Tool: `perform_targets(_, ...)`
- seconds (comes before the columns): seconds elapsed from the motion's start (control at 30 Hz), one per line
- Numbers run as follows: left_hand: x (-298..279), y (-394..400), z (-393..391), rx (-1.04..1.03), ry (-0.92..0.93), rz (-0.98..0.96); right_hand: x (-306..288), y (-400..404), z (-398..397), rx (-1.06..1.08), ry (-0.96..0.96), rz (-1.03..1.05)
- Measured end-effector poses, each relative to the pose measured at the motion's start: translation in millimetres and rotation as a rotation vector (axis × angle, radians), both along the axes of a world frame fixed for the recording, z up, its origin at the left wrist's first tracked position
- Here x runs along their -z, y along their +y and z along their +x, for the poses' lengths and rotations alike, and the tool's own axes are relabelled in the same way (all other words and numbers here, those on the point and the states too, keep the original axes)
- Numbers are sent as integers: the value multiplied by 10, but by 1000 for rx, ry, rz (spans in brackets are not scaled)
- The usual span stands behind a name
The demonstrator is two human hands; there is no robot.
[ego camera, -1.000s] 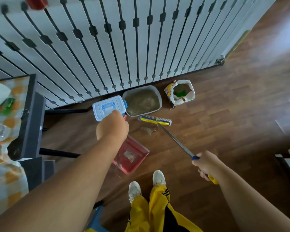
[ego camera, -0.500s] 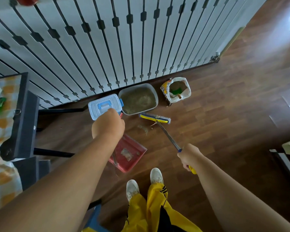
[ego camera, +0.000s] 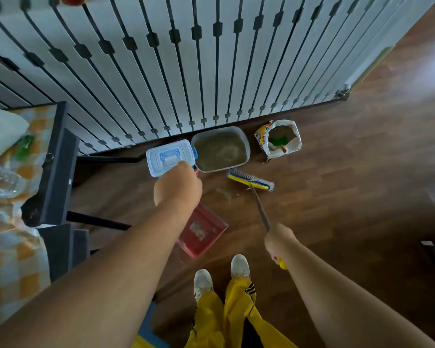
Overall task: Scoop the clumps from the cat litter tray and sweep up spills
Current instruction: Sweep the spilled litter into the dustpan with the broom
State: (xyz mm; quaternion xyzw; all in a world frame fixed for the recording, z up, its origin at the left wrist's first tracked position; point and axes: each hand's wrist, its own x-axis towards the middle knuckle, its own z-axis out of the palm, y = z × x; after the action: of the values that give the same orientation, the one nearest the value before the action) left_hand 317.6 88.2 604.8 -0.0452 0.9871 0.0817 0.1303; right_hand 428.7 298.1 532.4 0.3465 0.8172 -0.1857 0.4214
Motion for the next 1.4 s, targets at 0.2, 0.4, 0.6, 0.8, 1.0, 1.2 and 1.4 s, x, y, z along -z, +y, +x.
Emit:
perform_targets(0.2, 1, -97, 1, -10, -1, 23, 35, 92, 254, 10, -23, 1)
perform_targets(0.4, -7, -127, -3, -8, -8, 38, -6, 2, 80, -81, 11, 2)
perform_targets(0.6, 2, -232, 24, -10, 4, 23, -123, -44, -92, -311, -3, 92)
perform_targets(0.8, -5, -445, 28, -6, 28, 14, -356, 297, 21, -211, -21, 110)
perform_targets(1.0, -29, -424, 59, -16, 4, 22, -555, 134, -166, -227, -71, 39)
perform_targets(1.2, -24, -429, 48, -2, -2, -6, -108, -379, -368, -365, 2, 8)
perform_targets(1.4, -43, -512, 49, 26, 7, -28, -29, -96, -65, -450, -24, 144)
